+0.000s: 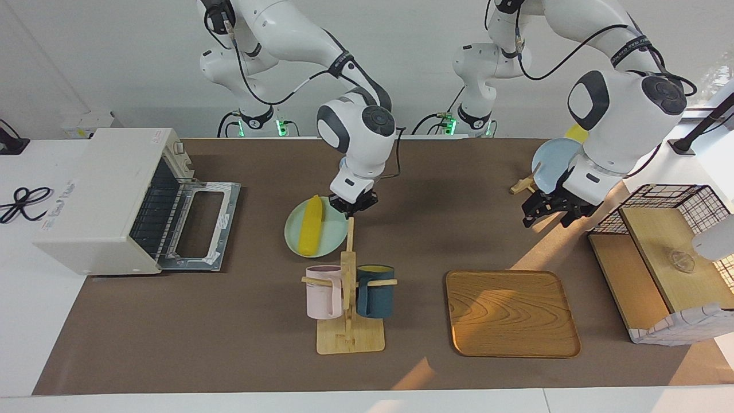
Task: Put corn in oven
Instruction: 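Carry the corn with the right gripper into the open oven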
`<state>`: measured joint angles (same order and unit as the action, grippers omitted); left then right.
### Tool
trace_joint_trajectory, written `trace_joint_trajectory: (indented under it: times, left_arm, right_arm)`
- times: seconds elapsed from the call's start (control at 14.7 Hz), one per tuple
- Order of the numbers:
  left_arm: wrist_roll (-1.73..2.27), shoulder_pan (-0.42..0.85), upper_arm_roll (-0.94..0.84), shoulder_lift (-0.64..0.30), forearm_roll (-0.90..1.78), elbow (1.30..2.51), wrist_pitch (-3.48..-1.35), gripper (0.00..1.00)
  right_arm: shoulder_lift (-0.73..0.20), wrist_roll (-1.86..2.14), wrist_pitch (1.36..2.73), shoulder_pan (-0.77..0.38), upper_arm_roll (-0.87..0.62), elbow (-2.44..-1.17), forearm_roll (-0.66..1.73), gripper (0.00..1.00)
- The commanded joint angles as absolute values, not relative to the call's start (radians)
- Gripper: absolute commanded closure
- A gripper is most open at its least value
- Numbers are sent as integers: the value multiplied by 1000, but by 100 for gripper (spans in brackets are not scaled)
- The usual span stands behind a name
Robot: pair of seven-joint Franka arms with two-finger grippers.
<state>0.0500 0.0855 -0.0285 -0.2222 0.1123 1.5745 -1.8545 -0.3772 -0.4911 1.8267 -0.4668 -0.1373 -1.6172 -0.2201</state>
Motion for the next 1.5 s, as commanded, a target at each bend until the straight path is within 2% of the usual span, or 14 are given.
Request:
trace_joint_trajectory:
  times: [0.0,0.14,0.34,0.54,0.89,1.02,1.23,1.43]
  left_arm:
    - [34,119,-23,-215,117,1572,-1861,0]
    - [38,121,-25,-212,121,1569,-1864,0]
    - [34,123,-25,-207,118,1569,-1858,0]
    - [43,124,-25,-207,120,1569,-1862,0]
    - [29,123,-25,-209,120,1572,-1877,0]
    - [29,124,-25,-209,120,1572,-1881,0]
    - [41,126,-25,-207,121,1572,-1884,0]
    - [41,135,-25,-206,124,1578,-1904,0]
  right_arm:
    - [-303,-398,1693,-367,-144,-1619,-250,100]
    - [-224,-330,1684,-258,-144,-1708,-287,100]
    - [-166,-232,1697,-93,-147,-1799,-302,100]
    - [-150,-206,1700,-14,-146,-1845,-302,100]
    - [-106,13,1922,179,-146,-2020,-302,100]
    - [-86,28,2009,215,-146,-2098,-302,100]
    - [-80,18,2036,222,-147,-2122,-301,100]
    - [-81,14,2036,221,-147,-2115,-285,82]
